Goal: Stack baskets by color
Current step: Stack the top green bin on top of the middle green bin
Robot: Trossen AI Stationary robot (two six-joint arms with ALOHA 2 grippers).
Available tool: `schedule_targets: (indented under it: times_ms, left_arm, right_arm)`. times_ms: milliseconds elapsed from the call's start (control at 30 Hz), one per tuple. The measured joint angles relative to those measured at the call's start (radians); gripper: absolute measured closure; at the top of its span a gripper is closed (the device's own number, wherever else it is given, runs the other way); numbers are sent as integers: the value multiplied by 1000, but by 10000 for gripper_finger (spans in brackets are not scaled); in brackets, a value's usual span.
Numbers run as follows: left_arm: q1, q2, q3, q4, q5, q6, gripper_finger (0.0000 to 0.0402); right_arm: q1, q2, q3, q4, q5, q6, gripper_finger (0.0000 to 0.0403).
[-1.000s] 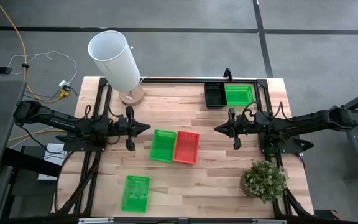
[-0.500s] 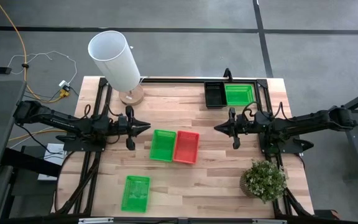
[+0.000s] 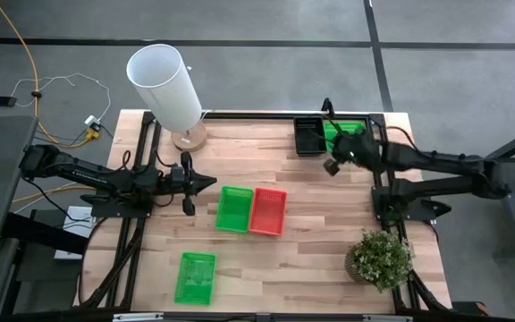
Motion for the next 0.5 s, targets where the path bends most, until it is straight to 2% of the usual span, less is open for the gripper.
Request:
schedule_targets:
  times_ms: [67, 233, 333, 500]
  left_arm:
    - [0, 0, 0, -2, 0, 0, 399]
    - [0, 0, 1, -1, 0, 0, 400]
    - [0, 0, 1, -1, 0, 0, 401]
    - [2, 0, 1, -18, -4, 0, 401]
  right_arm:
    - [-86, 45, 34, -163, -59, -43, 304]
    - [-259, 158, 46, -119, -193, -217, 222]
    - [-328, 243, 42, -131, -202, -233, 204]
    - [-380, 344, 43, -120, -267, -298, 204]
